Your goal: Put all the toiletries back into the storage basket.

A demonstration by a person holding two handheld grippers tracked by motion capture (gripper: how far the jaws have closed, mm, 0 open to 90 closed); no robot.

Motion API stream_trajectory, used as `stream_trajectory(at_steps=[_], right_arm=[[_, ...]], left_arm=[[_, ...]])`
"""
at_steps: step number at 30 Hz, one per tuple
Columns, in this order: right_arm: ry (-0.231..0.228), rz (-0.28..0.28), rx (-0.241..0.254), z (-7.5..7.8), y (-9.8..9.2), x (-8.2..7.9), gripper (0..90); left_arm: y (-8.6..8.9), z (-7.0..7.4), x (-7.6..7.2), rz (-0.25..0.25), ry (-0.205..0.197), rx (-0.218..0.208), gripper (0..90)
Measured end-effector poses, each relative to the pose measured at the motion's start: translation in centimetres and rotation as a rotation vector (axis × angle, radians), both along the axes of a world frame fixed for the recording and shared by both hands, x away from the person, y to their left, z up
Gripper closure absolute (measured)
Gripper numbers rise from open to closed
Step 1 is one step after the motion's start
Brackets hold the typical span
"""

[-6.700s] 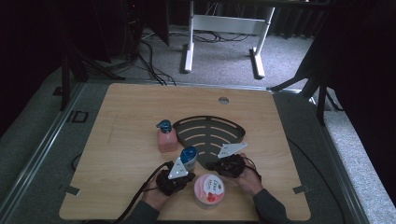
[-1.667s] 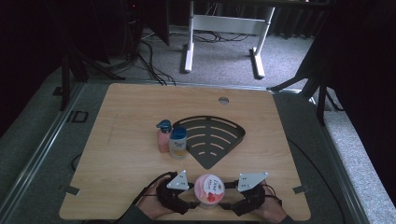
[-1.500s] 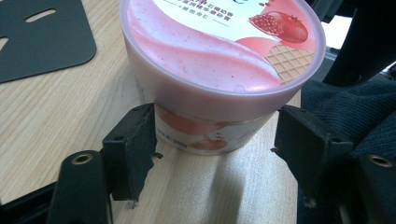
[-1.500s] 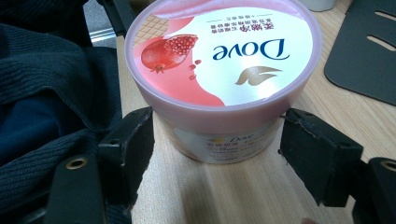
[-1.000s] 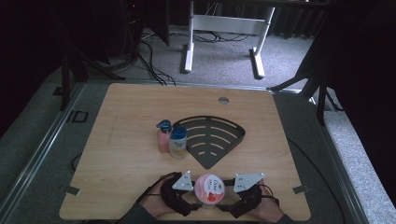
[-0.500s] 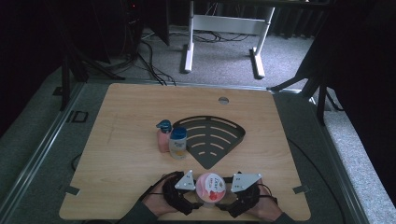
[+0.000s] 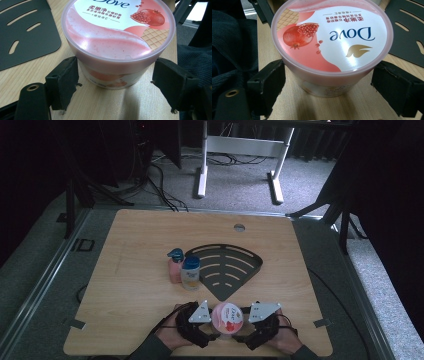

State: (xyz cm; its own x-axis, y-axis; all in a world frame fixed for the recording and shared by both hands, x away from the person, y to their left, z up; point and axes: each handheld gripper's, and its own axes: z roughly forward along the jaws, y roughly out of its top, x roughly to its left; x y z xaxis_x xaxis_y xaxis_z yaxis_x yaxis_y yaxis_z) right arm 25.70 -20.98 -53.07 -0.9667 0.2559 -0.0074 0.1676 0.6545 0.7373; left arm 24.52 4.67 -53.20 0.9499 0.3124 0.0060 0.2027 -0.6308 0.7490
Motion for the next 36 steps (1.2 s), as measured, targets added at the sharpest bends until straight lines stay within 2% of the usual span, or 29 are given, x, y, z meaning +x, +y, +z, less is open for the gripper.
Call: stream_trajectory(at_steps=[7, 17, 36], right_arm=[[-0.025, 0.002, -0.005, 0.4, -0.1, 0.0, 12.2], [-0.025, -0.010, 0.002, 0.6, -0.5, 0.5, 11.6], [-0.044, -0.020, -0.001, 1.3, -0.6, 2.1, 10.7]], left_arm=[[-0.2, 0.1, 0.2, 0.003, 0.007, -0.003, 21.9], [-0.7, 0.9, 0.6, 0.007, -0.035, 0.018, 21.8], [-1.2, 1.8, 2.0, 0.022, -0.059, 0.034, 21.7]])
